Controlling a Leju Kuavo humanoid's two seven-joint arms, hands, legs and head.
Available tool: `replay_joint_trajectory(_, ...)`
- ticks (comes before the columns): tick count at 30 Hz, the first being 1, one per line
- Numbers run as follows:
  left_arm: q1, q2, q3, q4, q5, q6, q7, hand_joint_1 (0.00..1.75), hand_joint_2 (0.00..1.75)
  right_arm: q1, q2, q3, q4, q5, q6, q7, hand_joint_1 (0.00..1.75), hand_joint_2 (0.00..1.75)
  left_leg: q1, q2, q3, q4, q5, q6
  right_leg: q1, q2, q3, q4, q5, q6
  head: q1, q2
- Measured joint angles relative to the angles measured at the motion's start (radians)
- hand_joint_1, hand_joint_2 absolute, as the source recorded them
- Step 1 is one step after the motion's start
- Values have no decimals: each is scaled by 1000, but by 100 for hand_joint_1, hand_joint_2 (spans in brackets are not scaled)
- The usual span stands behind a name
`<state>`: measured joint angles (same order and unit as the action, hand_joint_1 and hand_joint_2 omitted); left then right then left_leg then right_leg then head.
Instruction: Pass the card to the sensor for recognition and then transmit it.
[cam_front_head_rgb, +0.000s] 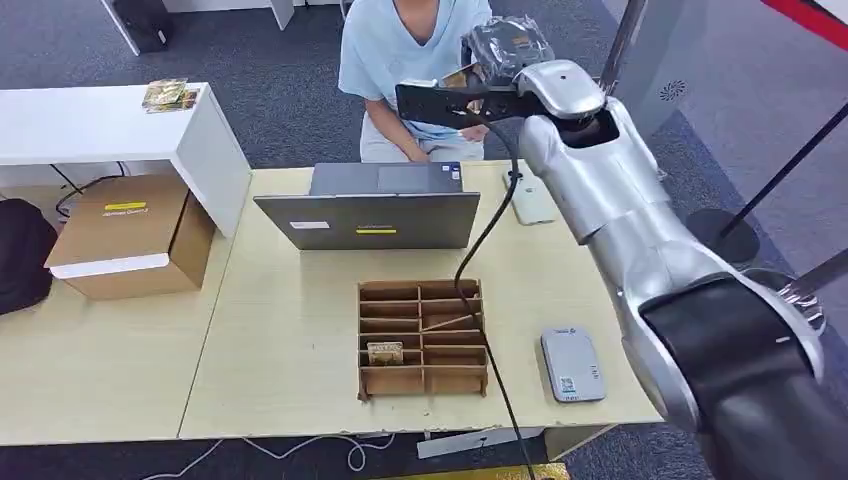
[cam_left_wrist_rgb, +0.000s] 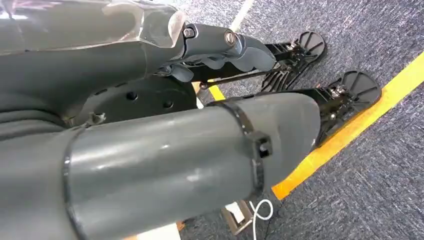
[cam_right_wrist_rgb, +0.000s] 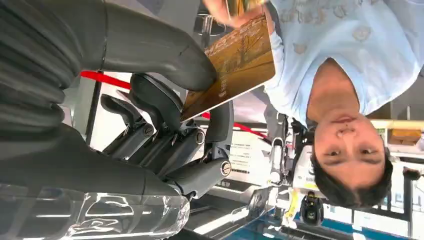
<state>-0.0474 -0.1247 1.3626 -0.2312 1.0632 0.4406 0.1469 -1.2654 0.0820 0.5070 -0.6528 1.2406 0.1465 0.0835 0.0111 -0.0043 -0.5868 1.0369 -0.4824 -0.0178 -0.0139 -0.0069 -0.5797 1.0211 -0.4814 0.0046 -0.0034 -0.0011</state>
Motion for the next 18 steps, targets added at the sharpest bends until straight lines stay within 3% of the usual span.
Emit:
replay_joint_trajectory(17,1,0,0,0,0,2,-9,0,0,-45,8,43,139,-2,-9,15,175,175,0,0,0,0,0,0,0,0,0,0,0,0,0,0)
replay_joint_trajectory(18,1,0,0,0,0,2,-9,0,0,-45,8,44,142,-2,-10,16,91,175,0,0,0,0,0,0,0,0,0,0,0,0,0,0)
